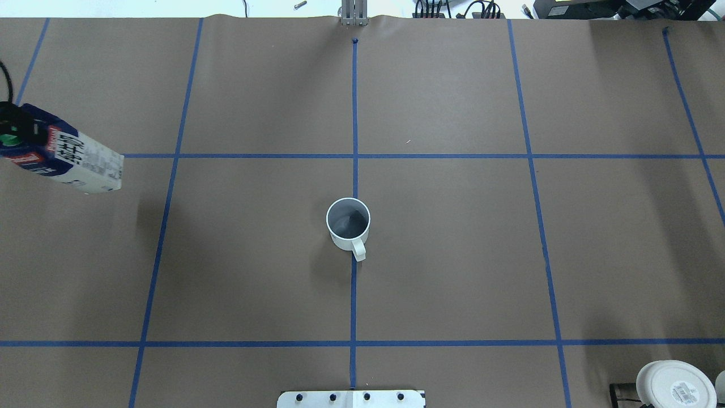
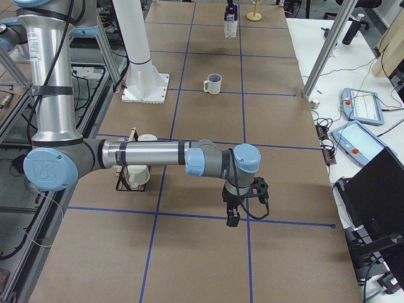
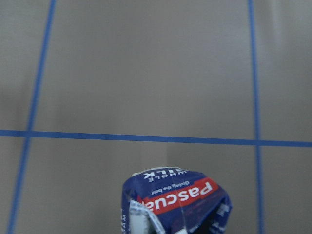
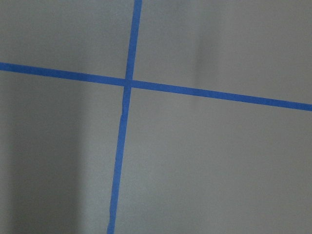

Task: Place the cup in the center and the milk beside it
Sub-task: 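Carry the blue milk carton with the left gripper toward the mug, then lower the milk carton beside the mug and open the left gripper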

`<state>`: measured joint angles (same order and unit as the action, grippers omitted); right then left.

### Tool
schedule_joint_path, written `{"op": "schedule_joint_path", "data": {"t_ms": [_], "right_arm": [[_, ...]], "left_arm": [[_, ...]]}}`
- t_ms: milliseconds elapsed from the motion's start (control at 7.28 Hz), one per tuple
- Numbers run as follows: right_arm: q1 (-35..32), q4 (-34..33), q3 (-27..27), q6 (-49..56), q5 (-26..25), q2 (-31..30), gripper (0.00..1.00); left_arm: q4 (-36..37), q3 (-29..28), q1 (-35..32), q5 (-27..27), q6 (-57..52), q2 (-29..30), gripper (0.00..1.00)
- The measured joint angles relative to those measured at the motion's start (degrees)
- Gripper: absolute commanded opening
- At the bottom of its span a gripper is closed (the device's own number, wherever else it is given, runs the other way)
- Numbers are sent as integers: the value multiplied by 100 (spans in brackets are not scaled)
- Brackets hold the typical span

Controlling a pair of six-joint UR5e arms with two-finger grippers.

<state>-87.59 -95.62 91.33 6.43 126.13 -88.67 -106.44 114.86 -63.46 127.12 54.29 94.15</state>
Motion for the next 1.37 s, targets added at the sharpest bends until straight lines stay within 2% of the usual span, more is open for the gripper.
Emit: {"op": "schedule_joint_path", "data": {"t_ms": [137, 412, 687, 1099, 1237, 1374], "right_arm": [[-1, 0, -32, -1, 0, -1, 100], [-3, 0, -76, -1, 0, -1, 100], [-3, 0, -87, -1, 0, -1, 100], [2, -4, -92, -1, 0, -1, 100], [0, -2, -93, -1, 0, -1, 100], [-2, -3, -93, -1, 0, -1, 100]], "left_arm": [[539, 49, 624, -362, 651, 701, 0], [2163, 30, 1879, -1282, 1455, 2313, 0], [2781, -328, 2790, -1977, 1924, 3334, 0], [2854, -586, 3291, -2382, 2037, 3653, 0], [2856, -605, 3352, -2402, 2040, 3656, 5], [2854, -622, 3388, -2406, 2041, 3661, 56]]}}
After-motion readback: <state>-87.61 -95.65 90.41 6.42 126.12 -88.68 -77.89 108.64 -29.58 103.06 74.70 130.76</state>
